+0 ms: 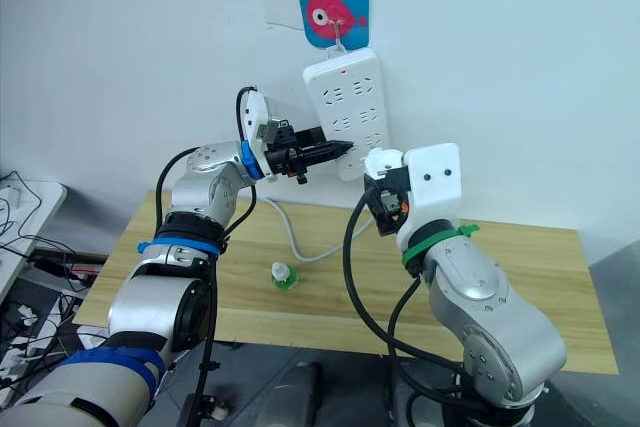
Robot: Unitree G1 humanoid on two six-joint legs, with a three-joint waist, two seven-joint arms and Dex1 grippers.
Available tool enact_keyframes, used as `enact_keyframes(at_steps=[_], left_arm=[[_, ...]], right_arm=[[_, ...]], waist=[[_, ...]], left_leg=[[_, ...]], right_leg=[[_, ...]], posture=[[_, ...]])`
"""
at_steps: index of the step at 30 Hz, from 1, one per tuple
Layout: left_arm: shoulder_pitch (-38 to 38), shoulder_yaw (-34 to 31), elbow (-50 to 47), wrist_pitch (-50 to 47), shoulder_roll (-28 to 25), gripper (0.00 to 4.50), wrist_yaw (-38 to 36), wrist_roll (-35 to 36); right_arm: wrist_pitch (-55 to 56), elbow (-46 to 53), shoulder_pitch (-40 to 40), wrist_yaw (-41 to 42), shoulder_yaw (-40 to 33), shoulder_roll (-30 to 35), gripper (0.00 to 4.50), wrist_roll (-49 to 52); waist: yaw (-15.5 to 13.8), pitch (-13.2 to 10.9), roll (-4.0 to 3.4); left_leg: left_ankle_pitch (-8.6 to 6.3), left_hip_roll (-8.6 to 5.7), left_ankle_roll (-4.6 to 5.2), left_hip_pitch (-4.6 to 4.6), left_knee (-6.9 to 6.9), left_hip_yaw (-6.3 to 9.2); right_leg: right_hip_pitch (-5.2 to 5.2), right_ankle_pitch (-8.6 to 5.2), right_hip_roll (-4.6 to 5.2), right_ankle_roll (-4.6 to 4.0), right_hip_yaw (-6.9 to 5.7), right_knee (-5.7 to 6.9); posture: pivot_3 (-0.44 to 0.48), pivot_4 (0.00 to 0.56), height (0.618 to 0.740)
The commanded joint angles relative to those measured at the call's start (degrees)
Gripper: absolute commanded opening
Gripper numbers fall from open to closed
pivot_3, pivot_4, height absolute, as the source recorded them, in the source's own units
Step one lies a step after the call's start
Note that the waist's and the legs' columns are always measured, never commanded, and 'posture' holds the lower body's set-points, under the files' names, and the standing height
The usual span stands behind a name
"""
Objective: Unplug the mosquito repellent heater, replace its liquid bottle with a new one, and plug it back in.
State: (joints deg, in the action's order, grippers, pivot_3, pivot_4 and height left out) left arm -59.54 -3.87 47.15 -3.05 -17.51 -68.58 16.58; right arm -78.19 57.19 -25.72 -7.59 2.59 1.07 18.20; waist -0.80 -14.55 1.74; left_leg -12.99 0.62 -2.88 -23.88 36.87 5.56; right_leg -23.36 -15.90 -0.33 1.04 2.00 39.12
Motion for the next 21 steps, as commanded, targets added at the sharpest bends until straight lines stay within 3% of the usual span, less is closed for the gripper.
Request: enact_keyframes(at_steps=[1, 7, 10, 16, 19, 21], left_arm=[[-0.68, -1.14, 1.13, -0.09, -1.14, 1.68, 3.52, -0.65], [3.69, -1.20, -4.43, -3.36, -4.30, 3.48, 1.65, 0.65], [10.19, -1.97, -13.30, -7.04, -6.37, 4.40, 2.76, 1.98], [31.62, 0.09, -46.19, -8.41, -8.81, 4.46, 3.62, 5.39], [39.14, 4.50, -58.45, -4.34, -6.36, 4.46, 4.71, 5.22], [41.77, 6.73, -60.92, -0.91, -4.83, 4.46, 5.66, 3.71]], right_arm=[[2.48, 2.81, 0.69, -0.82, -4.58, 1.14, 2.89, 3.06], [5.52, 2.81, 4.61, -1.29, -14.46, 2.90, 2.89, 10.71], [4.99, 2.81, 6.13, -0.73, -20.21, -1.52, 2.89, 14.78], [5.13, -0.42, 9.64, -5.46, -35.24, -16.84, 2.89, 27.80], [9.44, -4.35, 13.03, -12.69, -38.06, -20.02, 2.89, 41.09], [14.61, -6.81, 15.21, -19.49, -36.92, -19.49, 2.89, 51.04]], waist=[[0.06, 0.00, 0.00], [0.98, -0.05, -0.03], [1.35, -0.10, -0.11], [2.29, -0.39, -0.37], [1.68, -0.67, -0.55], [1.25, -0.83, -0.72]], left_leg=[[0.03, 0.00, -0.01, 0.00, 0.00, 0.01], [0.04, -0.01, -0.02, -0.06, -0.15, -0.10], [0.04, 0.05, -0.02, -0.04, -0.30, -0.06], [0.10, 0.18, -0.12, -0.03, -0.91, 0.09], [0.10, 0.07, -0.14, -0.08, -0.95, 0.14], [0.13, 0.00, -0.18, -0.06, -0.92, 0.08]], right_leg=[[0.00, 0.02, 0.00, 0.02, 0.01, 0.00], [-0.07, 0.14, 0.02, -0.09, 0.03, -0.07], [-0.12, 0.20, 0.09, -0.23, 0.11, -0.06], [-0.43, 0.08, 0.30, -0.48, 0.21, -0.04], [-0.43, 0.02, 0.47, -0.51, 0.17, -0.10], [-0.40, 0.03, 0.57, -0.49, 0.22, -0.11]], posture=[[0.093, 0.262, 0.740], [0.102, 0.271, 0.740], [0.108, 0.276, 0.740], [0.134, 0.286, 0.740], [0.147, 0.289, 0.740], [0.142, 0.290, 0.740]])
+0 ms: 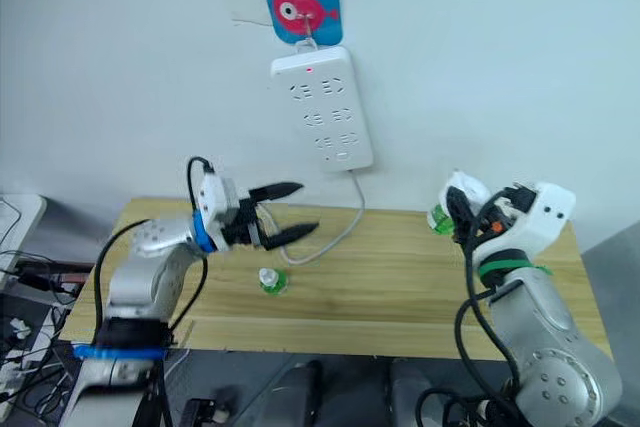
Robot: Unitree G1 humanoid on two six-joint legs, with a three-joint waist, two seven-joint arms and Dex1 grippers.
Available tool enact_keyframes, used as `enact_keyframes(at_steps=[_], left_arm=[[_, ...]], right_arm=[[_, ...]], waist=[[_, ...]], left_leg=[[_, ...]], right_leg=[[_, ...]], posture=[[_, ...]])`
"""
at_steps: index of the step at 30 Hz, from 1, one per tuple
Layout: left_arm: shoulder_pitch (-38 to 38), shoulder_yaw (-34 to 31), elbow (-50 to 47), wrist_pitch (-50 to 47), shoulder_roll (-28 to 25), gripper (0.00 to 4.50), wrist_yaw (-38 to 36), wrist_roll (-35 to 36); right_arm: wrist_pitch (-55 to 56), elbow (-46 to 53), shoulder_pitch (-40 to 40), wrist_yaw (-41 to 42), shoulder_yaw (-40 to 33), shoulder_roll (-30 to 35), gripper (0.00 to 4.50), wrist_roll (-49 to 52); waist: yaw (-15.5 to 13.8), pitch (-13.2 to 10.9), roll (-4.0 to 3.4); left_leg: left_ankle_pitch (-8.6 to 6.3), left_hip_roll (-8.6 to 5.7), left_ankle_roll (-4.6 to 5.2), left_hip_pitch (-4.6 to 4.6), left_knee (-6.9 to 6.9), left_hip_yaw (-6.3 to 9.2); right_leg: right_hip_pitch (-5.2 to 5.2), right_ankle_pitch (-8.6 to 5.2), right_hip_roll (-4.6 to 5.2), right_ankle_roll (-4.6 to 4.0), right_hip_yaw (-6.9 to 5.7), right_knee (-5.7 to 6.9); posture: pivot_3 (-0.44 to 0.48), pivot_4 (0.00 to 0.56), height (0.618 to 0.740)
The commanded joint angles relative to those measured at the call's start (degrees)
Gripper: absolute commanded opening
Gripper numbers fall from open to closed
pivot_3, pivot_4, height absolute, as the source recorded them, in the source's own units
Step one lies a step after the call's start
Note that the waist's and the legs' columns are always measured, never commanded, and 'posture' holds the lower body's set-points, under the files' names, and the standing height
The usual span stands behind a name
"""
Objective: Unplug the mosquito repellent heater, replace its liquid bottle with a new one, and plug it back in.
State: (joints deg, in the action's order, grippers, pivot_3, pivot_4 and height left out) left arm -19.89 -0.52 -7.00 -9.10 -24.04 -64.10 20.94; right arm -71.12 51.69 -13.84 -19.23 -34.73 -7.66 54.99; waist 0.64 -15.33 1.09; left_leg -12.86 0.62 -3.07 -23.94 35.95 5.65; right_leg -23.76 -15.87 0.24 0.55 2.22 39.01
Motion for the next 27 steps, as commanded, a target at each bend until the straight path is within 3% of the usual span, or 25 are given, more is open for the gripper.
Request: enact_keyframes(at_steps=[1, 5, 9, 16, 27], left_arm=[[2.82, 4.21, -6.91, 6.43, 2.25, 4.46, 1.66, -1.34], [2.43, 7.72, -4.25, 10.29, 5.93, 4.46, 5.35, -3.98], [-0.07, 9.32, 0.39, 14.61, 10.54, 4.46, 10.17, -6.84], [-1.47, 12.39, 4.72, 20.85, 13.82, 4.46, 12.25, -8.92], [-0.38, 14.53, 5.37, 21.35, 12.29, 4.46, 14.22, -11.41]], right_arm=[[10.35, -2.30, 4.33, -11.37, 1.60, -9.66, 2.89, 18.94], [20.82, -4.20, 7.39, -21.85, 8.02, -4.97, 2.89, 33.94], [28.41, -2.55, 11.24, -26.22, 15.87, 0.16, 2.89, 39.54], [39.41, -0.04, 13.92, -29.00, 25.21, 3.88, 2.89, 40.29], [48.53, 1.42, 14.87, -29.33, 32.13, 11.05, 2.89, 39.83]], waist=[[-0.29, -0.08, -0.12], [-0.21, -0.11, -0.15], [-0.15, -0.14, -0.10], [1.02, -0.14, -0.11], [1.01, -0.14, -0.11]], left_leg=[[0.01, -0.03, -0.01, 0.03, 0.01, -0.10], [0.05, 0.03, 0.07, 0.07, 0.03, -0.47], [0.07, 0.04, 0.10, 0.06, 0.02, -0.52], [0.07, 0.02, 0.10, 0.07, 0.05, -0.77], [0.08, 0.01, 0.09, 0.05, 0.07, -0.73]], right_leg=[[0.01, 0.00, 0.01, 0.03, 0.07, 0.00], [0.03, -0.16, -0.09, 0.32, 0.09, 0.00], [0.09, -0.22, -0.16, 0.41, 0.06, -0.03], [0.03, -0.16, -0.23, 0.52, 0.17, -0.03], [0.03, -0.17, -0.32, 0.52, 0.23, -0.03]], posture=[[0.142, 0.290, 0.740], [0.125, 0.293, 0.740], [0.113, 0.284, 0.740], [0.095, 0.271, 0.740], [0.091, 0.263, 0.740]])
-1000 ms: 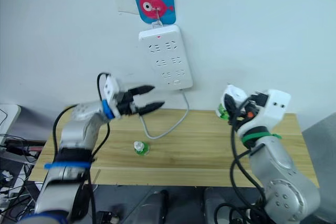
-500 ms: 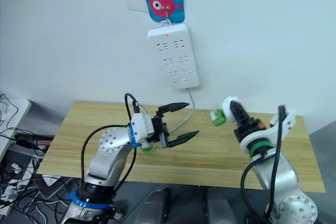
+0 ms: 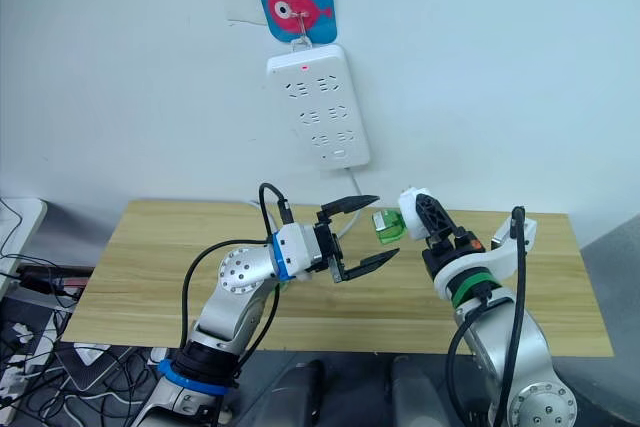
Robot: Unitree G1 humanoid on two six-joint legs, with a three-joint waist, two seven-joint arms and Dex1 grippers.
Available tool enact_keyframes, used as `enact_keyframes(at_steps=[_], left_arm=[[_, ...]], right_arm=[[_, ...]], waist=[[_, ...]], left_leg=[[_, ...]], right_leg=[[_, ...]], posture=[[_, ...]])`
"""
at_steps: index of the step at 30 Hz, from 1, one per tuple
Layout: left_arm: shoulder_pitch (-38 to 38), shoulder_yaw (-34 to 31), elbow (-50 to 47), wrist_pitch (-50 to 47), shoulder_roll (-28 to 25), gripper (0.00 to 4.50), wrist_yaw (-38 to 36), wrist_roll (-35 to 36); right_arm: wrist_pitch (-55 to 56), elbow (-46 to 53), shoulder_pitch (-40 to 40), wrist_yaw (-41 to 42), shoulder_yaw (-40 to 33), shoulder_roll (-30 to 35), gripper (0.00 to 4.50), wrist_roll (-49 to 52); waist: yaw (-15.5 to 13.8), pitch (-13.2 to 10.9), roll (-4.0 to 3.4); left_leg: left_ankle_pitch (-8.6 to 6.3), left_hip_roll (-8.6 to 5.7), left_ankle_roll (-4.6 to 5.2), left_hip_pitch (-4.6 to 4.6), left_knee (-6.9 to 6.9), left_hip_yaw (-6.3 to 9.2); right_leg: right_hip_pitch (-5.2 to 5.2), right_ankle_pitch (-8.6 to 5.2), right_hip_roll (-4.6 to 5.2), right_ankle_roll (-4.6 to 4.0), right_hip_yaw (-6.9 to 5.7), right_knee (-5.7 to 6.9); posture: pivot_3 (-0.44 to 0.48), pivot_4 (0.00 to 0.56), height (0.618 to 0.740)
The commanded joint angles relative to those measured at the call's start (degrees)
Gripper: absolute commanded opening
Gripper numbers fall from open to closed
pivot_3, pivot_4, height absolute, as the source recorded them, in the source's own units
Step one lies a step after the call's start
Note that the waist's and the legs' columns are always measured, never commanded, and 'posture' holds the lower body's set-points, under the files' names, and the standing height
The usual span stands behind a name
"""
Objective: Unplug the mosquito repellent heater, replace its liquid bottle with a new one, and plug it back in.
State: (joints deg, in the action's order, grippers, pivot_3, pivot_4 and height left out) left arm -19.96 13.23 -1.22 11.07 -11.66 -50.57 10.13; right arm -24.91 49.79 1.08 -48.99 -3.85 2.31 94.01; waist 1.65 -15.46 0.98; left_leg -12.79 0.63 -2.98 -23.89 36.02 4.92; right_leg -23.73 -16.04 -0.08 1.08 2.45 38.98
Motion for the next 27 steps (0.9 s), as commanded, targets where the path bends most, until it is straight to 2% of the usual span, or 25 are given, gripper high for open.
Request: enact_keyframes(at_steps=[1, 6, 9, 13, 15, 26, 27], left_arm=[[-0.34, 0.83, -0.41, 1.23, -0.14, 4.46, 0.72, -0.61], [-0.83, 0.90, -0.28, 1.44, -0.20, 4.46, 0.87, -0.47], [-0.73, 1.34, 0.19, 1.26, -0.66, 3.89, 1.04, -1.33], [-0.84, 1.64, 0.93, 1.26, -1.09, 2.61, 1.42, -1.85], [-0.92, 1.83, 1.06, 1.21, -1.20, 2.21, 1.61, -1.91], [-2.34, 1.75, 1.25, -0.88, -0.38, 2.21, 2.60, -1.25], [-2.50, 1.63, 1.30, -1.28, -0.32, 2.21, 2.49, -0.97]], right_arm=[[2.89, 3.35, -0.01, 0.49, 1.62, 1.67, 2.89, 0.82], [5.24, 3.22, -0.01, 0.70, 3.28, 3.86, 2.89, 0.63], [6.46, 3.08, -0.10, 0.78, 4.06, 4.59, 2.89, 0.58], [7.75, 3.08, -0.02, 0.92, 4.78, 5.45, 2.89, 0.55], [8.34, 3.10, -0.02, 1.01, 5.18, 5.93, 2.89, 0.58], [9.06, 2.69, 0.12, 2.00, 6.47, 8.83, 2.89, 0.65], [8.93, 2.56, 0.22, 2.19, 6.35, 9.48, 3.24, 0.77]], waist=[[0.00, 0.00, 0.00], [-0.01, 0.01, 0.00], [-0.01, 0.01, 0.01], [-0.02, 0.01, 0.01], [-0.02, 0.01, 0.01], [-0.02, 0.01, 0.01], [-0.02, 0.01, 0.01]], left_leg=[[0.00, 0.00, 0.00, 0.00, 0.00, -0.01], [0.00, 0.01, 0.00, -0.01, 0.00, 0.01], [0.00, 0.00, 0.00, 0.00, 0.00, 0.01], [0.00, 0.00, -0.01, 0.00, 0.00, 0.01], [0.00, 0.00, -0.01, 0.00, 0.01, -0.01], [0.00, 0.00, -0.01, 0.00, 0.02, 0.01], [0.00, -0.01, -0.01, 0.00, 0.02, 0.01]], right_leg=[[0.00, 0.00, 0.00, 0.00, 0.00, 0.00], [0.00, 0.00, 0.00, 0.00, -0.02, 0.00], [0.00, 0.00, 0.00, 0.00, -0.01, 0.00], [0.00, 0.00, 0.00, 0.00, -0.01, 0.01], [0.01, 0.00, 0.00, 0.00, 0.00, 0.01], [0.01, 0.00, 0.01, 0.00, -0.01, 0.01], [0.01, 0.00, 0.01, 0.00, -0.01, 0.01]], posture=[[0.091, 0.263, 0.740], [0.095, 0.253, 0.740], [0.093, 0.255, 0.740], [0.092, 0.254, 0.740], [0.092, 0.256, 0.740], [0.092, 0.258, 0.740], [0.093, 0.259, 0.740]])
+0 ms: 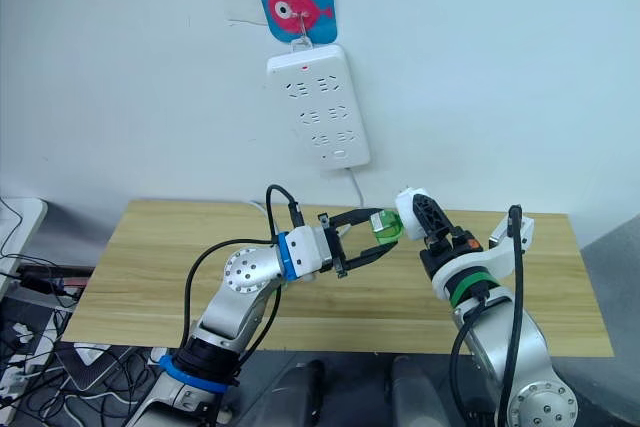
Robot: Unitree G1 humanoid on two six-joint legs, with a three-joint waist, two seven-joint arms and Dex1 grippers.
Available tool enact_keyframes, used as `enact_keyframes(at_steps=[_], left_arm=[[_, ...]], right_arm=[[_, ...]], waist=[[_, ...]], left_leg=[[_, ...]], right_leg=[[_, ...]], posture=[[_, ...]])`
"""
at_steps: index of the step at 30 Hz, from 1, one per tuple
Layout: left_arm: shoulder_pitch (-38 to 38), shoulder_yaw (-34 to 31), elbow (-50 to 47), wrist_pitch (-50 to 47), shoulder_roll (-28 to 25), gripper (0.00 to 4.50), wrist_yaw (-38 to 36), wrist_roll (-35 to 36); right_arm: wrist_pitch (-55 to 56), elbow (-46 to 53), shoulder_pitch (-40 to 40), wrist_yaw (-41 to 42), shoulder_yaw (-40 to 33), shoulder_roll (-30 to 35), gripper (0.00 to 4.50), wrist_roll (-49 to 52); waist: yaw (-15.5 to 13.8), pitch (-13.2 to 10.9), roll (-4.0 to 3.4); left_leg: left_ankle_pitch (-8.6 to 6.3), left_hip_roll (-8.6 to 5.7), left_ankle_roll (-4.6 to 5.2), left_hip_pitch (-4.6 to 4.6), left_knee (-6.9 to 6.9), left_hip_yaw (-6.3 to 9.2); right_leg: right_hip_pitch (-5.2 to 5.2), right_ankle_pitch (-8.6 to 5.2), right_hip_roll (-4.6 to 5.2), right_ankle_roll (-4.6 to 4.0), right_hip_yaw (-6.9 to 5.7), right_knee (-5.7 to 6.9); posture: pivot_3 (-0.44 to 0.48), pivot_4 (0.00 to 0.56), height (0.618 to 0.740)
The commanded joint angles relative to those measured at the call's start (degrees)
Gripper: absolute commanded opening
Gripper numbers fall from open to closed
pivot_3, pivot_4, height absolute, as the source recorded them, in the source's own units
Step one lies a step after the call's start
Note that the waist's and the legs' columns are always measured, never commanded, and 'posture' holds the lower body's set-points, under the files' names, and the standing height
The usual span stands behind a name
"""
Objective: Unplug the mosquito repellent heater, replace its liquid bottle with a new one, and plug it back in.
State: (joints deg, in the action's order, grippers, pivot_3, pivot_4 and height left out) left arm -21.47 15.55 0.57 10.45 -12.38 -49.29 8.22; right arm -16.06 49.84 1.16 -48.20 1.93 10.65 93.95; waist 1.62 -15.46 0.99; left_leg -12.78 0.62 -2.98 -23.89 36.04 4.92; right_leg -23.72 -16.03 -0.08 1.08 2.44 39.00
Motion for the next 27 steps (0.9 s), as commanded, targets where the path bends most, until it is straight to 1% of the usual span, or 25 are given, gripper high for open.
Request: enact_keyframes(at_steps=[1, 2, 3, 4, 6, 9, 11, 14, 16, 17, 20, 22, 24, 27], left_arm=[[-1.17, -0.88, -0.38, -1.10, 0.46, 2.21, 1.02, 1.37], [-1.44, -1.03, -0.14, -1.46, 0.47, 2.21, 0.72, 1.79], [-1.70, -1.15, 0.10, -2.07, 0.43, 2.21, 0.14, 2.54], [-1.96, -1.19, 0.35, -3.58, 0.40, 2.21, -0.84, 3.93], [-2.48, -1.55, 0.92, -6.73, 0.40, 2.21, -2.08, 6.27], [-3.84, -2.16, 2.58, -8.99, -0.15, 2.21, -4.89, 9.11], [-5.27, -2.84, 3.88, -10.81, -0.29, 2.21, -6.34, 10.79], [-7.51, -3.64, 6.22, -11.39, -0.70, 2.21, -9.16, 12.04], [-8.87, -4.05, 8.13, -10.57, -0.93, 2.21, -11.16, 12.26], [-9.31, -4.16, 8.82, -10.16, -0.94, 2.21, -11.80, 12.27], [-10.49, -4.40, 10.55, -9.01, -0.97, 2.21, -14.46, 12.49], [-10.93, -4.61, 11.24, -8.54, -0.84, 2.21, -15.63, 12.50], [-11.22, -4.71, 11.64, -8.23, -0.84, 2.21, -16.79, 12.65], [-11.29, -4.91, 11.71, -8.38, -1.19, 2.21, -18.90, 13.28]], right_arm=[[-0.02, 2.45, 0.36, 1.72, 0.32, 1.85, 3.63, 1.10], [-0.02, 2.41, 0.59, 2.08, -0.09, 2.63, 3.86, 1.65], [-0.16, 2.51, 0.98, 2.65, -0.86, 3.94, 4.28, 2.61], [-0.41, 2.56, 1.59, 3.51, -2.21, 5.79, 4.48, 4.17], [-1.21, 2.26, 3.04, 5.48, -5.34, 10.01, 4.48, 7.50], [-4.19, 0.95, 5.76, 10.50, -11.36, 18.71, 4.48, 14.08], [-8.50, -0.74, 7.66, 16.19, -15.70, 25.92, 4.48, 17.66], [-17.42, -4.44, 10.33, 28.87, -21.92, 37.38, 4.48, 15.67], [-22.76, -6.48, 12.03, 40.41, -25.27, 44.34, 4.48, 7.81], [-24.01, -7.20, 12.59, 44.10, -26.13, 46.11, 4.48, 5.35], [-23.32, -7.97, 12.69, 58.89, -26.11, 51.43, 4.48, -11.89], [-20.12, -8.90, 12.39, 66.64, -25.15, 52.74, 4.48, -22.32], [-16.31, -10.12, 12.20, 72.09, -24.17, 52.85, 4.48, -31.43], [-6.89, -12.97, 12.56, 80.79, -21.97, 53.26, 4.48, -47.50]], waist=[[0.00, 0.00, 0.00], [0.00, 0.00, 0.00], [-0.02, 0.00, 0.00], [-0.02, 0.00, 0.00], [-0.03, -0.01, 0.01], [-0.05, -0.02, 0.03], [-0.08, -0.03, 0.05], [-0.13, -0.03, 0.06], [-0.14, -0.03, 0.07], [-0.13, -0.05, 0.09], [-0.18, -0.05, 0.10], [-0.24, -0.07, 0.13], [-0.43, -0.09, 0.17], [-0.50, -0.10, 0.19]], left_leg=[[0.00, 0.00, 0.00, 0.00, 0.00, -0.01], [0.00, 0.00, 0.00, 0.00, 0.00, -0.01], [0.00, 0.00, 0.00, 0.01, 0.00, 0.00], [0.00, 0.00, 0.00, 0.00, 0.01, 0.02], [0.00, -0.03, 0.00, 0.00, 0.01, 0.01], [0.00, -0.07, 0.00, -0.02, 0.05, -0.02], [0.00, -0.08, 0.00, 0.02, 0.06, -0.05], [0.00, -0.10, 0.01, 0.08, 0.11, -0.07], [0.00, -0.16, 0.02, 0.09, 0.15, -0.15], [0.00, -0.18, 0.02, 0.12, 0.14, -0.19], [0.00, -0.17, 0.02, 0.13, 0.15, -0.17], [0.00, -0.20, 0.01, 0.12, 0.15, -0.18], [0.00, -0.19, 0.01, 0.12, 0.15, -0.16], [0.00, -0.19, 0.00, 0.13, 0.16, -0.19]], right_leg=[[0.00, 0.00, 0.00, 0.00, 0.00, 0.00], [0.00, 0.00, 0.00, 0.00, 0.01, 0.00], [0.01, 0.00, 0.00, 0.00, 0.00, 0.00], [0.01, 0.00, 0.00, 0.00, -0.02, 0.01], [0.02, 0.00, 0.00, 0.00, -0.02, 0.01], [0.05, 0.00, 0.02, 0.06, -0.03, -0.02], [0.10, 0.00, 0.02, 0.09, -0.04, -0.01], [0.21, 0.02, -0.01, 0.11, -0.06, -0.02], [0.21, 0.04, -0.04, 0.16, -0.07, -0.02], [0.26, 0.05, -0.07, 0.18, -0.08, -0.05], [0.25, 0.06, -0.17, 0.19, -0.11, -0.09], [0.22, 0.06, -0.20, 0.19, -0.12, -0.09], [0.22, 0.07, -0.20, 0.20, -0.15, -0.11], [0.22, 0.07, -0.17, 0.22, -0.12, -0.12]], posture=[[0.093, 0.258, 0.740], [0.091, 0.258, 0.740], [0.090, 0.258, 0.740], [0.087, 0.260, 0.740], [0.082, 0.263, 0.740], [0.079, 0.263, 0.740], [0.077, 0.263, 0.740], [0.074, 0.261, 0.740], [0.073, 0.262, 0.740], [0.073, 0.263, 0.740], [0.072, 0.260, 0.740], [0.073, 0.260, 0.740], [0.073, 0.260, 0.740], [0.073, 0.260, 0.740]])
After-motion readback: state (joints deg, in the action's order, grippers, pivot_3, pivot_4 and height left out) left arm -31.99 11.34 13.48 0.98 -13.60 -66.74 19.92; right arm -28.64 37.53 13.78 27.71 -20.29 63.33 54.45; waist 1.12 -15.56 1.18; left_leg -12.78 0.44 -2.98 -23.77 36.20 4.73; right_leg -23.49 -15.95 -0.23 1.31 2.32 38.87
